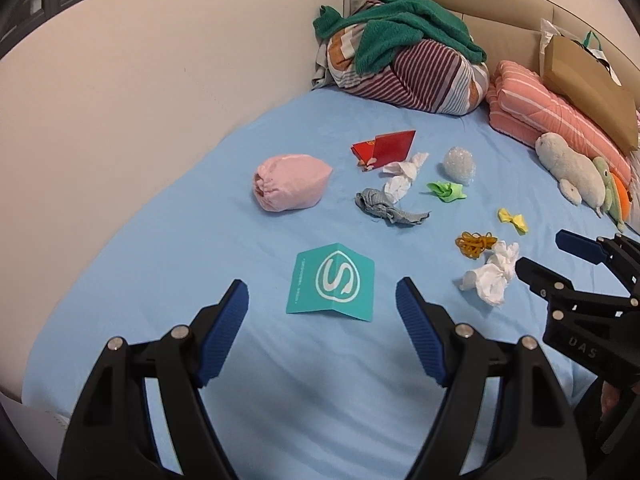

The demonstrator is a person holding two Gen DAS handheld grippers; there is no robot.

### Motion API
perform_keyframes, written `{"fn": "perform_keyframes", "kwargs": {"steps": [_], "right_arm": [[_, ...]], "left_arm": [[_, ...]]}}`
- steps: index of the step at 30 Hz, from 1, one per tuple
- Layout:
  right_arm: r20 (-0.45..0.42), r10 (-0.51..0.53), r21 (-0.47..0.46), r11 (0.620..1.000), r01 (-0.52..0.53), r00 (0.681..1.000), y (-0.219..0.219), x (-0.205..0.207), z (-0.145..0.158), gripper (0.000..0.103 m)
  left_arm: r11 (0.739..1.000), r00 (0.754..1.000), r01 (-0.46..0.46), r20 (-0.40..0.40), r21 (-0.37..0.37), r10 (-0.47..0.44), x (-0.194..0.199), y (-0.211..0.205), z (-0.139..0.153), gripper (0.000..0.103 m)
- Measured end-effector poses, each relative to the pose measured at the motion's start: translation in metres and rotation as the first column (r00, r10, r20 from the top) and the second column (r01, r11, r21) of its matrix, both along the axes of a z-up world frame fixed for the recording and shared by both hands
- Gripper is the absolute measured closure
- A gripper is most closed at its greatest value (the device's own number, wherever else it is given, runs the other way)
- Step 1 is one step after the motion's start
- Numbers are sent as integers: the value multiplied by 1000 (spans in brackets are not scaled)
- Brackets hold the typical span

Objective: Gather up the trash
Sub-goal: 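Grasp the teal S-logo card with the left tool while the right tool grasps the white tissue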

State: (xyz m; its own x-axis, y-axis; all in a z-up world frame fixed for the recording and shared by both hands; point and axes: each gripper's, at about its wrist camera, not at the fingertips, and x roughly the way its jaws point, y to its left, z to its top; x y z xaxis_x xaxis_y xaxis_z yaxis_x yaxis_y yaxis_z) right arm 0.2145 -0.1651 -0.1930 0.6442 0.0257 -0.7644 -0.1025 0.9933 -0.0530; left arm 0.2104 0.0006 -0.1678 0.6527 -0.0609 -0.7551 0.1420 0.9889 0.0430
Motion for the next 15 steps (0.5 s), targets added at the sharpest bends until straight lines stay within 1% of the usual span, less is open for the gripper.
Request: {"fn": "perform_keyframes", "kwargs": {"steps": [3,5,8,11,15], "right_arm": [[-44,-53,4,999,54,998,-11,12,-29,43],[-66,-79,-14,997,78,995,-16,19,-46,43],[-85,-101,-28,995,98,991,-20,27,-63,43],[-100,-118,-23,993,116,988,-23,34,-77,43],[-142,-133,-29,991,131,981,-22,39,-97,43]], "left_arm": [[1000,998,0,-56,-20,-1,17,-6,-30,27],[1000,995,-5,-100,-30,2,26,-9,-49,27],[999,989,-10,-146,-47,3,32,-11,-72,27],[997,982,-15,-188,-82,-1,36,-13,-92,27],[997,974,-11,-224,-77,-7,44,-18,-111,27]]}}
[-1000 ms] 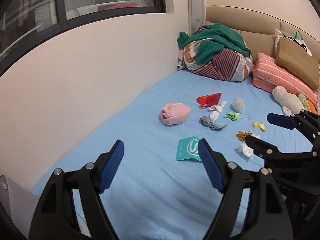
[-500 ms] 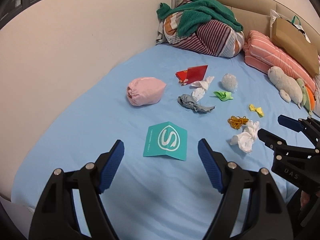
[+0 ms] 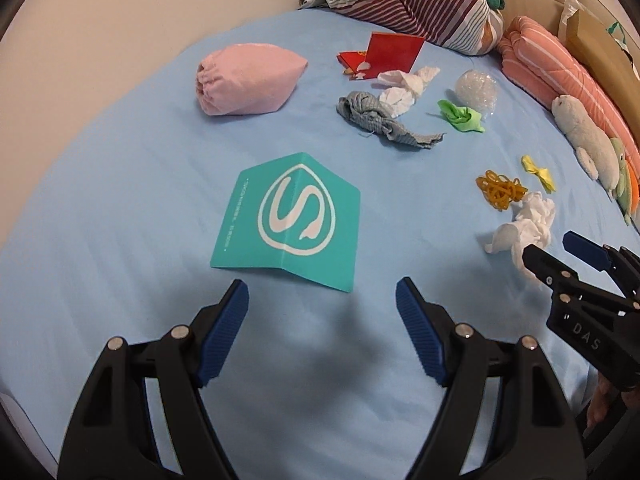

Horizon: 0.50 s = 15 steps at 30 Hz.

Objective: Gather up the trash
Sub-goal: 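Grasp the teal S-logo card with the left tool while the right tool grasps the white tissue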

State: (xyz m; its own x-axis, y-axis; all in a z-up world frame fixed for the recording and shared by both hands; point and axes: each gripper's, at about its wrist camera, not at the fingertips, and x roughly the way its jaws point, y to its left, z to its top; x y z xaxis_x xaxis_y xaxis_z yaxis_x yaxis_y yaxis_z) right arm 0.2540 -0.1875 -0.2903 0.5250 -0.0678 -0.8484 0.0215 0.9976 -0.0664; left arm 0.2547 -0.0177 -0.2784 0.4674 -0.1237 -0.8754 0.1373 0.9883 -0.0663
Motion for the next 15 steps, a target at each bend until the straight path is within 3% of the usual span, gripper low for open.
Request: {"fn": "perform_keyframes", "kwargs": {"steps": [8,11,14,15], "right_arm": [[-50,-23,-16,1000,22,998,4,14,-27,43],[-70,-25,-25,999,23,997,6,20,-38,43],[-72,-3,-52,999,-1,997,12,23,-41,45],[-72,3,-62,998,-8,997,13,23,-42,55]], "left_arm": [[1000,1000,-2,-26,-9,2,19,-9,-28,30],[999,999,-6,-37,-39,5,27,-8,-38,50],[1000,1000,-4,-1,-21,4,30,-9,-41,59],[1000,1000,4,12,-19,-4,31,-9,-40,68]]}}
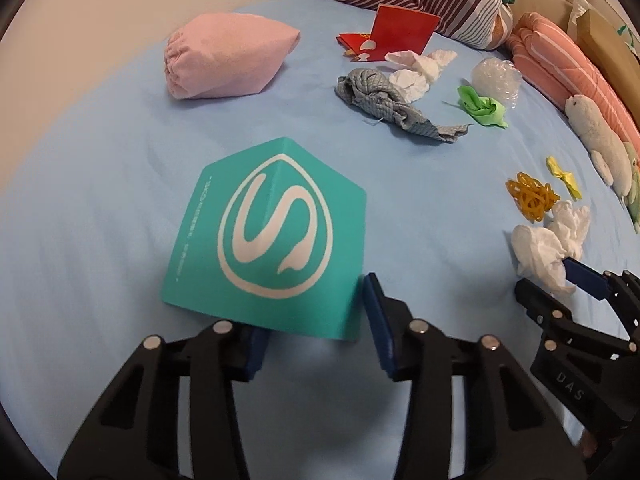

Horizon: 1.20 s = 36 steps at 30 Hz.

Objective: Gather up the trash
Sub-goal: 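Grasp the teal S-logo card with the left tool while the right tool grasps the white tissue, then carry the teal card and white tissue with both tools over the bin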

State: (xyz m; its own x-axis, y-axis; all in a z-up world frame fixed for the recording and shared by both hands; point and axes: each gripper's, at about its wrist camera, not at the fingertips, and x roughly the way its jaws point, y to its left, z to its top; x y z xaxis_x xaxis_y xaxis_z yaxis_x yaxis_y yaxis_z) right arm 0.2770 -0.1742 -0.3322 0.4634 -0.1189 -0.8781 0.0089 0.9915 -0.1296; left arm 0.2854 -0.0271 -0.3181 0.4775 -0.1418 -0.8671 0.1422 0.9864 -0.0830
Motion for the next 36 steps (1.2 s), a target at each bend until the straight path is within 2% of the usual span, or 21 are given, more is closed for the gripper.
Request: {"fn": "perform_keyframes", "kwargs": {"steps": [1,2,3,4,5,7,16,23,36], "right_arm": [[-3,5,-14,1000,-5,1000,2,1,-1,64],[-4,9,-35,999,-9,1000,3,1,-2,72],[-4,13,-41,999,-13,1000,4,1,-1,77],[-8,18,-35,999,-18,1000,4,2,-1,88],[-14,23,-25,999,-23,1000,4,1,-1,92],[-11,28,-27,999,-28,1000,6,0,0,99],[41,75,7,997,-75,996,15,-10,19,101],[100,119,12,993,-120,988,22,-25,40,101],[206,180,41,981,-192,962,41,-65,99,102]], "left_arm": [[1000,1000,9,4,-12,-9,1,0,1,80],[999,1000,10,6,-34,-10,1,1,1,85],[998,1000,16,4,-63,-15,1,3,2,98],[996,1000,23,0,-86,-23,1,3,2,101],[994,1000,31,6,-107,-31,1,2,3,102],[995,999,44,24,-88,-42,-1,-2,7,102],[996,993,82,88,-36,-79,-13,-16,28,102],[998,992,61,114,-6,-60,-31,-6,51,102],[999,984,-1,180,47,-8,-84,21,109,102]]}}
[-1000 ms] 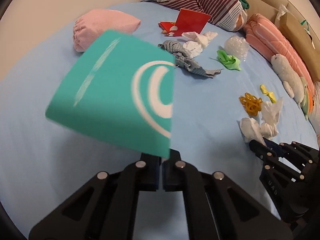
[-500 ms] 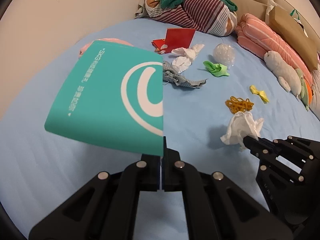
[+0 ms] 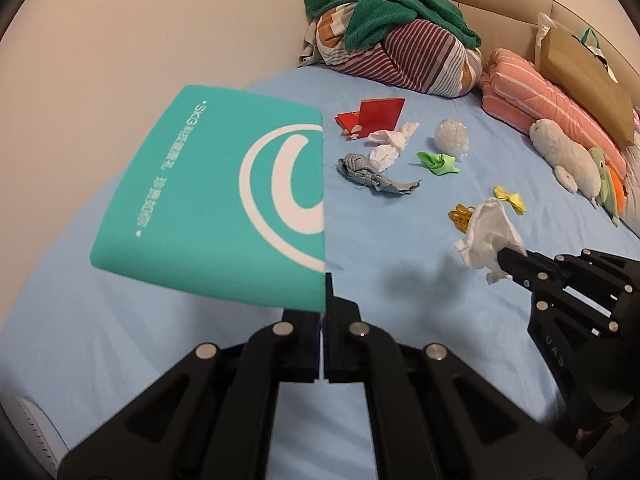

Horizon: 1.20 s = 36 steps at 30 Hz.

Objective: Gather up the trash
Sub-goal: 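Carry the teal card and white tissue with both tools over the bin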

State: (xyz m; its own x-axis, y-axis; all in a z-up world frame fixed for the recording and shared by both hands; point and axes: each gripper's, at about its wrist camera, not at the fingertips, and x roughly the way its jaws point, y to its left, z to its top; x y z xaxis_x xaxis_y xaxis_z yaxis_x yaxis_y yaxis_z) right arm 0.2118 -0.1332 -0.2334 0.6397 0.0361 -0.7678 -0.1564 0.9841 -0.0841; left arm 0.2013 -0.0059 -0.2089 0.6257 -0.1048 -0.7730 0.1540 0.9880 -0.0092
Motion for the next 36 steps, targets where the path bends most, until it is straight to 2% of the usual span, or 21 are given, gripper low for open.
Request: {"fn": "perform_keyframes", "kwargs": {"steps": [11,16,20,28,31,36], "right_arm": [[116,131,29,990,-135,985,54,-45,71,102],[143,228,48,970,-237,963,94,-67,92,102],[166,318,57,942,-331,933,129,-87,108,102],[220,496,93,846,-525,840,196,-127,147,101],[248,551,101,803,-587,797,220,-140,165,101],[309,638,114,712,-693,706,256,-162,203,101]], "left_arm": [[995,993,-93,75,44,90,-61,48,56,102],[981,979,-182,104,69,174,-97,86,80,102],[961,961,-259,128,94,247,-127,116,100,102],[897,898,-422,198,132,393,-185,173,148,102],[866,866,-480,231,139,443,-207,192,170,102],[812,811,-564,286,150,511,-243,221,204,102]]}}
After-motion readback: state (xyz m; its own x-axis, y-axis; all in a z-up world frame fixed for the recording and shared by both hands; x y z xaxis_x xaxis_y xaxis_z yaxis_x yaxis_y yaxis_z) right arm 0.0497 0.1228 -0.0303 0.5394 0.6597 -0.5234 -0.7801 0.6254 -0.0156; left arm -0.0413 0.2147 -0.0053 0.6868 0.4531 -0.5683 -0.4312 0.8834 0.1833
